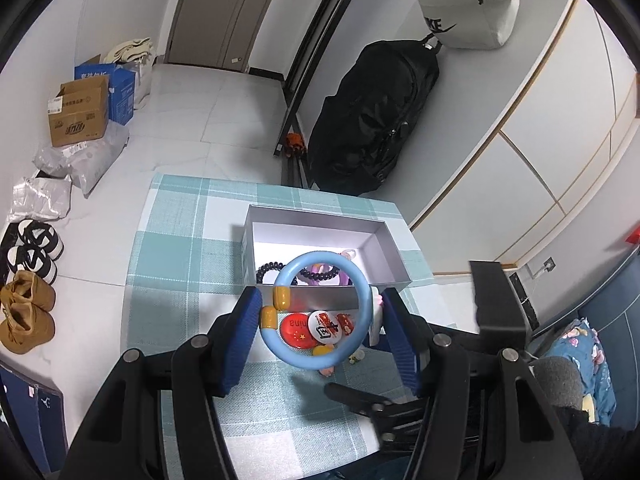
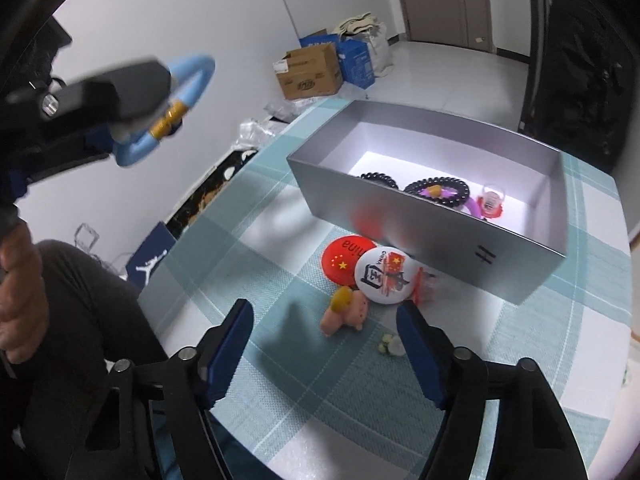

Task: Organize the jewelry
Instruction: 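Lift the blue ring toy with the left gripper toward the box, then grasp the pink figurine with the right gripper while the left gripper carries the blue ring over the box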

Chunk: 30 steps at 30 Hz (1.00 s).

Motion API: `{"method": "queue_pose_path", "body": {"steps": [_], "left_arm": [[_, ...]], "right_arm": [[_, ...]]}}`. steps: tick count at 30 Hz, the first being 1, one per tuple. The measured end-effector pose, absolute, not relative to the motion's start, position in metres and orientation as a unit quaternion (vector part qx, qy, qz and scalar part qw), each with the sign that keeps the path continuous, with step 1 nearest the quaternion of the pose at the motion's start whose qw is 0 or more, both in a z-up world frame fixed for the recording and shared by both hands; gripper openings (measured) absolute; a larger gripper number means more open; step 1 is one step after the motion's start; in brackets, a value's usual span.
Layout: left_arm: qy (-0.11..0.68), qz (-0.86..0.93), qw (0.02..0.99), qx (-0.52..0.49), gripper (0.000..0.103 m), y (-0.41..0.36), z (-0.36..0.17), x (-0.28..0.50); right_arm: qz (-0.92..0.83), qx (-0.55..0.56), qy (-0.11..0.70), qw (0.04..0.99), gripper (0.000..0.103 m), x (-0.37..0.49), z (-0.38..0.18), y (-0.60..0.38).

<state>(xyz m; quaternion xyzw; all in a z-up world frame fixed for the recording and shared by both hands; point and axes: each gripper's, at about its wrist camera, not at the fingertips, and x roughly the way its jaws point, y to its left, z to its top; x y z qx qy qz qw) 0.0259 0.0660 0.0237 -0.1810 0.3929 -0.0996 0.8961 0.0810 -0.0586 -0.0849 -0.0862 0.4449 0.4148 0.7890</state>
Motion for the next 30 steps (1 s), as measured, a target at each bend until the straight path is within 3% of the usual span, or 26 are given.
{"method": "queue_pose_path", "body": {"steps": [10,16,19,30], "left_arm": [[0.397,-0.097,0.893,-0.188,0.056,0.076,0.022,0.027],[0.398,-0.101,0.890,-0.196,0.056,0.081,0.021,0.029],[0.398,-0.103,0.889,-0.200,0.056,0.082,0.021,0.029],[0.402,-0.103,0.888,-0.201,0.056,0.081,0.020,0.031]], "right_arm": [[0.398,-0.144,0.448,0.788,0.045,0.080,-0.098,-0.038],[0.383,-0.177,0.439,0.793,0.040,0.076,-0.101,-0.033],[0.376,-0.184,0.437,0.796,0.026,0.075,-0.101,-0.033],[0.383,-0.158,0.428,0.804,0.025,0.076,-0.091,-0.043]]}}
